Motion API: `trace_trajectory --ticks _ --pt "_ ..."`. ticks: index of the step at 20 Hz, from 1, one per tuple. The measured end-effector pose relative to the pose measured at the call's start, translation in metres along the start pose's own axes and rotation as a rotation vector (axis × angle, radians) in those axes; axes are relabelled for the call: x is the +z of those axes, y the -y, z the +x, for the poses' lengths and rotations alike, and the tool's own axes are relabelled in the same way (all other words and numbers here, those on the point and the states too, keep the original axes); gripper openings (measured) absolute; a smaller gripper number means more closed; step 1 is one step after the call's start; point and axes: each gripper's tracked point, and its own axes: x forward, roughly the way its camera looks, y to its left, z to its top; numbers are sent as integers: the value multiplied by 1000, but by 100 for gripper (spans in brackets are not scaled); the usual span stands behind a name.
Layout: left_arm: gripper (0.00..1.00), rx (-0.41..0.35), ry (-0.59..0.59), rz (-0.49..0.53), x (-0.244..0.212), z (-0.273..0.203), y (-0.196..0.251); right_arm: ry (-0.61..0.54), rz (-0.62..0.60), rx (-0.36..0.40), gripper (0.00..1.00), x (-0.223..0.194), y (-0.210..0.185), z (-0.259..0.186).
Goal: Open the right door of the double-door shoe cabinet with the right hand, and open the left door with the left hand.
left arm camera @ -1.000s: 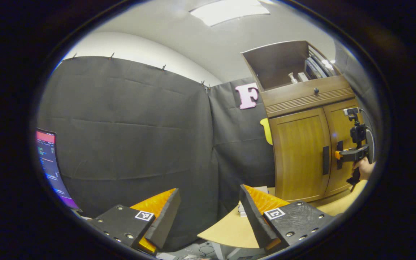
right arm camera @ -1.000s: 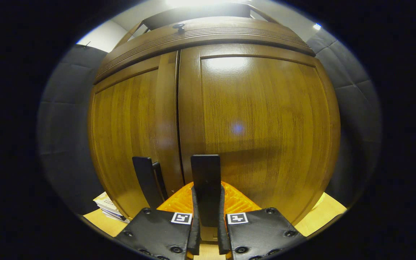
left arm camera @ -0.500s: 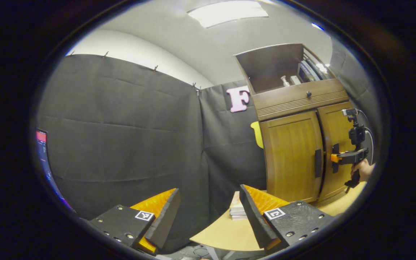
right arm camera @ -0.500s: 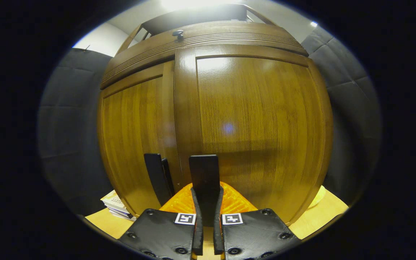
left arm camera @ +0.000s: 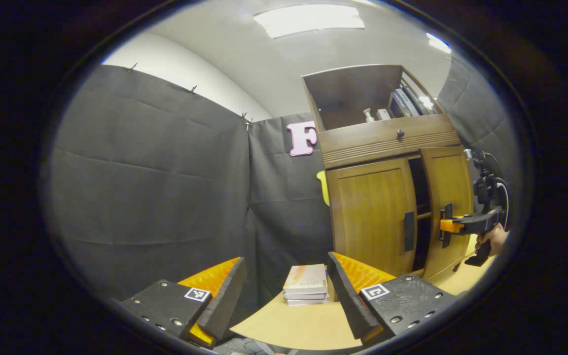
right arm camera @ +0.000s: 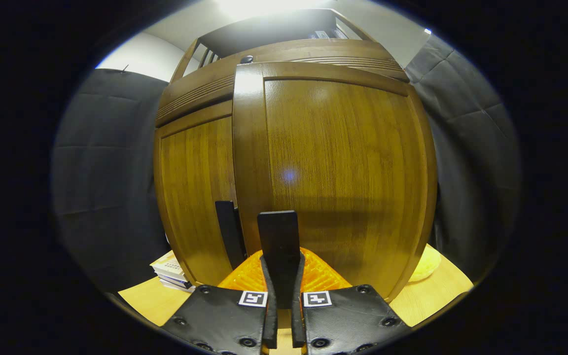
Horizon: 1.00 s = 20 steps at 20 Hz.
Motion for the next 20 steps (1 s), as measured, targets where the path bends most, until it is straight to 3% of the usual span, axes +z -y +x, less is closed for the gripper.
trace_trajectory --ticks 13,14,20 --pt "97 -181 30 -42 11 -6 15 -9 2 19 13 -1 29 -71" --pt "92 -197 34 -45 12 -7 16 -10 1 15 13 -2 32 -77" --pt "97 -300 60 -62 19 -9 26 -37 24 -20 12 -3 58 -107"
